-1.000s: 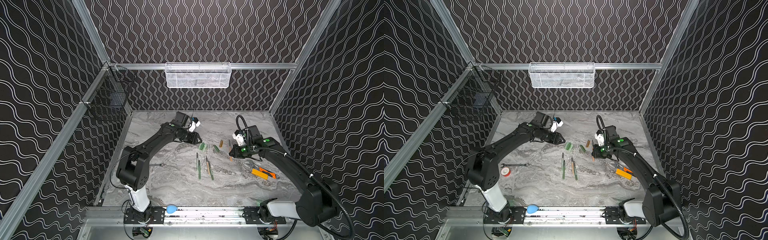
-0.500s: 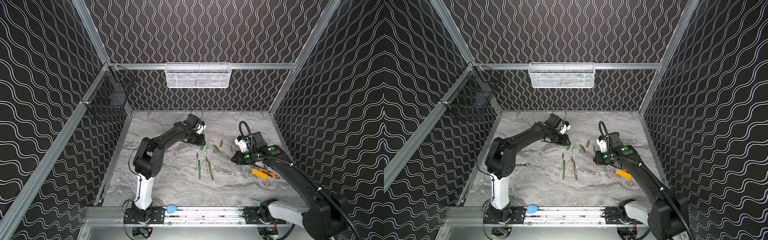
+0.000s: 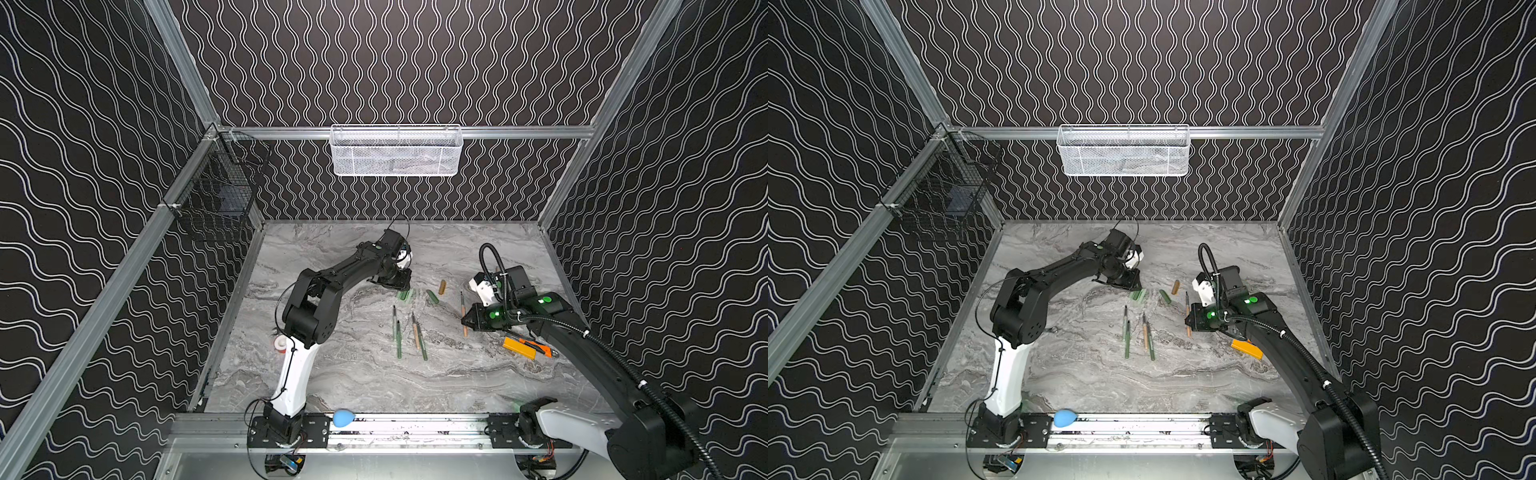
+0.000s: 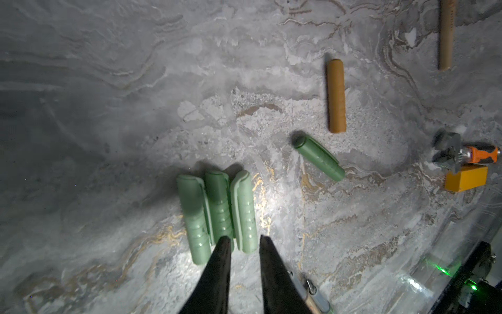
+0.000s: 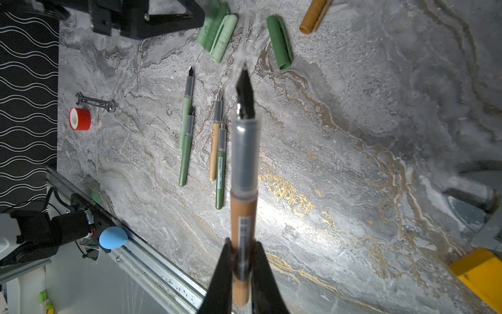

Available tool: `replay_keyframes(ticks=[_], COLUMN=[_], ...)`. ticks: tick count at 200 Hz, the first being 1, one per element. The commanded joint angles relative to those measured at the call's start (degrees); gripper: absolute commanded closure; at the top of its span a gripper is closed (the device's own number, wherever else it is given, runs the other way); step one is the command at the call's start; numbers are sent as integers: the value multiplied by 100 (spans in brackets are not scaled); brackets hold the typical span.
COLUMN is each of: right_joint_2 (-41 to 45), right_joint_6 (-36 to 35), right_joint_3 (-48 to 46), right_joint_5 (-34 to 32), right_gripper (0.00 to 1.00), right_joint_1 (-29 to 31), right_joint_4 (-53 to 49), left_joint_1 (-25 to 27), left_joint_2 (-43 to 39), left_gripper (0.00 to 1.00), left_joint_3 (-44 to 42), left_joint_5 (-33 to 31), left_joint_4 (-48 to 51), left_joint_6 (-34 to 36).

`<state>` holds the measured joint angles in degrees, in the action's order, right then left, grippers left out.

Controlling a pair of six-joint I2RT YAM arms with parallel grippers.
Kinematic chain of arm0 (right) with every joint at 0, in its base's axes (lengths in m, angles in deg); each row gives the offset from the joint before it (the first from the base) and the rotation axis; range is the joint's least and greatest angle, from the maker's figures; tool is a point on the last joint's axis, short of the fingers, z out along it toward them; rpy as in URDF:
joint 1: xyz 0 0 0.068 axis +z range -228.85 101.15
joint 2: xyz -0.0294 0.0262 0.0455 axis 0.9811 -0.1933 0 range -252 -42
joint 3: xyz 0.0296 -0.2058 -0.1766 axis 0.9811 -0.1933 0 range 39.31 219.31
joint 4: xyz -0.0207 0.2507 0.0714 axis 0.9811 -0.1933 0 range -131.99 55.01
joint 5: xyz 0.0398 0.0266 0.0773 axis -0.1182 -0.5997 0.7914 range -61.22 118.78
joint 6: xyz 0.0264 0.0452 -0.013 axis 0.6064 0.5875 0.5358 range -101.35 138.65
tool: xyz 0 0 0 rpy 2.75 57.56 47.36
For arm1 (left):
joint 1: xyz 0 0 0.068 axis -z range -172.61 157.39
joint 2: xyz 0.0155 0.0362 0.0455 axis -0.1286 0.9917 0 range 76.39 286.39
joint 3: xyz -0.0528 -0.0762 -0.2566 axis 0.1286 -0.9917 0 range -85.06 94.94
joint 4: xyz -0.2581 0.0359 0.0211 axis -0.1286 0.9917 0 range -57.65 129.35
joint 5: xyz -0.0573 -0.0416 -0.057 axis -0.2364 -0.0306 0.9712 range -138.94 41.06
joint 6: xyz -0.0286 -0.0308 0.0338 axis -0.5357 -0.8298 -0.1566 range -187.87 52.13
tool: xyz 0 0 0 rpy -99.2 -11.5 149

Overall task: Insert the pens into the pen caps
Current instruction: 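Move the left gripper over the pale green caps while the right holds the pen, then lower the open left gripper onto a pale green cap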

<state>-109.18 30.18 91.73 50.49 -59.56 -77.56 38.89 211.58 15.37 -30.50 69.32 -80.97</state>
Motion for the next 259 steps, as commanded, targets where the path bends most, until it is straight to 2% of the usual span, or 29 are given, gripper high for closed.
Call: replay_keyframes(ticks=[1,95,116,151,236,259], right_joint_2=[18,-59,-59,-59,-145,-188], right_joint_6=[-25,-216,-195,-169,-245,-283], right_joint_3=[70,224,213,154,189,242], right_joint_5=[111,264,244,254,219,210], right_gripper=[87,87,87,87,87,88], right_joint_1=[13,225,251,268,287,289], right_joint_4=[-92,-225,-212,-173,-172,-194], left_joint_1=[5,85,96,95,117,145], left_joint_2=[91,442,490,570,676,751], left_gripper=[75,73,76,76,60,61], left_joint_3=[80,385,452,537,628,713], left_joint_5=[-70,-224,-284,-358,-383,-451], left_joint_4=[-24,158,213,310,359,443], left_joint_6=[111,150,159,150,109,165])
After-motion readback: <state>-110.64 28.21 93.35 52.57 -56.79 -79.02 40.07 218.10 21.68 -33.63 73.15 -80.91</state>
